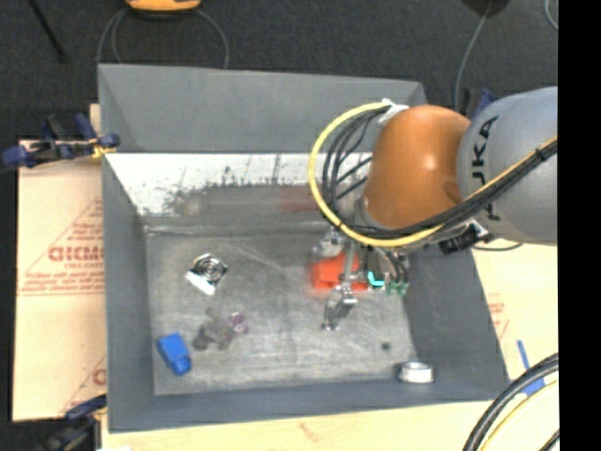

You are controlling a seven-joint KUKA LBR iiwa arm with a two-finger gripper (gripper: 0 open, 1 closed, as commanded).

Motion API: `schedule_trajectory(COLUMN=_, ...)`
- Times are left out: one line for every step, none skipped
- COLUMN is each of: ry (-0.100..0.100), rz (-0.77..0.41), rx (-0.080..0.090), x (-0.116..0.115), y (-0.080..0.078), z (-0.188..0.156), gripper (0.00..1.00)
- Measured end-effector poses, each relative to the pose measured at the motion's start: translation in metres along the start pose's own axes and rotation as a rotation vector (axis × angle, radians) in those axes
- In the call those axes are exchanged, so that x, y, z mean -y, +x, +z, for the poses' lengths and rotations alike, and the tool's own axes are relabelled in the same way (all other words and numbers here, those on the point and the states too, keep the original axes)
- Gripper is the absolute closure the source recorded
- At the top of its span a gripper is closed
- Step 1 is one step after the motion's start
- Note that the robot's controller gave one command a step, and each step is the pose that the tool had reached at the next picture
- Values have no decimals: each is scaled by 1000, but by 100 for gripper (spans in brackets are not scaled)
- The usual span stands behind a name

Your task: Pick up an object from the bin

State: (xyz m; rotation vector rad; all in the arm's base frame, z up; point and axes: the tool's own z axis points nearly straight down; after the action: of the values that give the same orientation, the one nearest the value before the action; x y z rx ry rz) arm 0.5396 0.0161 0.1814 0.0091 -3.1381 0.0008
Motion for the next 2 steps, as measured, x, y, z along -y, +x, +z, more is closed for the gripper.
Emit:
schedule_trajectory(ry=-1, rz=-196, rx=13, x=44, y=-31, z=89, gripper=0)
schedule_trajectory(ry=2, rz=-351, rx=14, x=115, y=-74, z=107, gripper=0)
